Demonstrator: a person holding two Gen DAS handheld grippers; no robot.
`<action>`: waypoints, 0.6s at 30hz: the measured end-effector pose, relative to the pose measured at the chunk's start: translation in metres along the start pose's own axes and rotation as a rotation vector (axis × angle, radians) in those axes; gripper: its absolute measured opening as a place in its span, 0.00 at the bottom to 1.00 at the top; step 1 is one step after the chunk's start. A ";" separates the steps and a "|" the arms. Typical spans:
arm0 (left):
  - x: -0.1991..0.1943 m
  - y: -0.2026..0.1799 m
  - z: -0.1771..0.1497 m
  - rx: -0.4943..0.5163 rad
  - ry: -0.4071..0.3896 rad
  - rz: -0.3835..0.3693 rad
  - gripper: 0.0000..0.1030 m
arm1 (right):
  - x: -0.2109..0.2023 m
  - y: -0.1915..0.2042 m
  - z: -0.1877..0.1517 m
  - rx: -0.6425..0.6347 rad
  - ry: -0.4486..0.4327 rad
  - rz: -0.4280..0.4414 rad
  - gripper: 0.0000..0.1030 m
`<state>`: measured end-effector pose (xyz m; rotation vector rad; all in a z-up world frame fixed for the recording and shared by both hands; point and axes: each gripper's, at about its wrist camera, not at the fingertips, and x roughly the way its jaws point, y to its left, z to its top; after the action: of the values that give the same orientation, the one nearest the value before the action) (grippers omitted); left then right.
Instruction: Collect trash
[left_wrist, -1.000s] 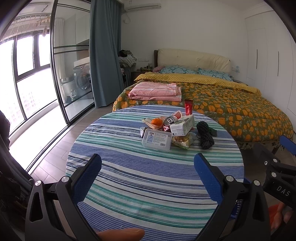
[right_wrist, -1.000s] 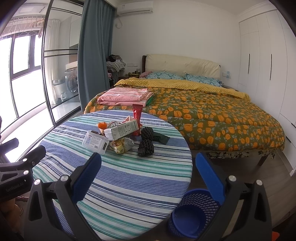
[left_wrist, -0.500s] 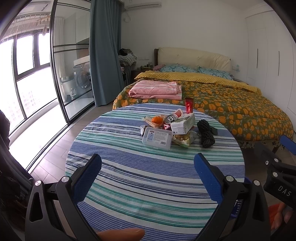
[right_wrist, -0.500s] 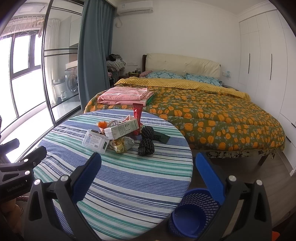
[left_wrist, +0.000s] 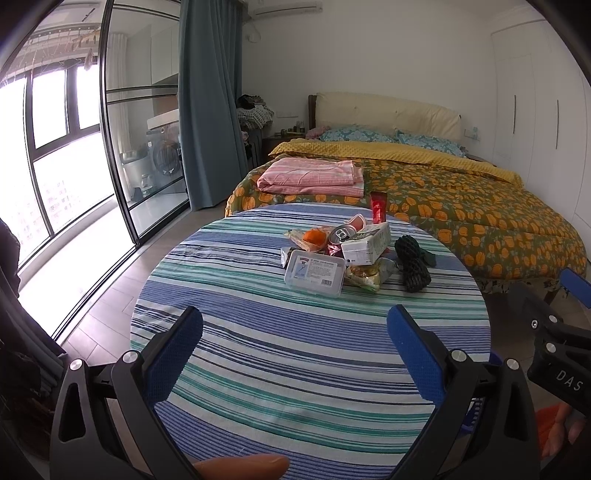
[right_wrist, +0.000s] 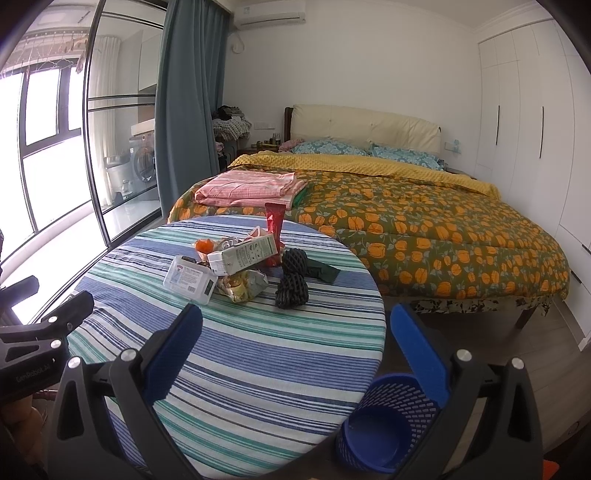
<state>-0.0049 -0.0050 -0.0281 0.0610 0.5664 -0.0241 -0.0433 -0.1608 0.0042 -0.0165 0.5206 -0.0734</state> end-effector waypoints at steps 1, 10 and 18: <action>0.000 0.000 -0.001 0.000 0.001 0.000 0.96 | 0.000 0.000 0.000 -0.001 0.000 0.000 0.96; 0.003 0.001 -0.005 -0.002 0.008 0.001 0.96 | 0.003 0.001 -0.006 -0.001 0.005 0.000 0.96; 0.003 0.001 -0.001 -0.001 0.008 0.000 0.96 | 0.004 0.001 -0.005 -0.001 0.005 0.000 0.96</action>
<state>-0.0030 -0.0038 -0.0306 0.0599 0.5744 -0.0230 -0.0427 -0.1599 -0.0020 -0.0176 0.5261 -0.0732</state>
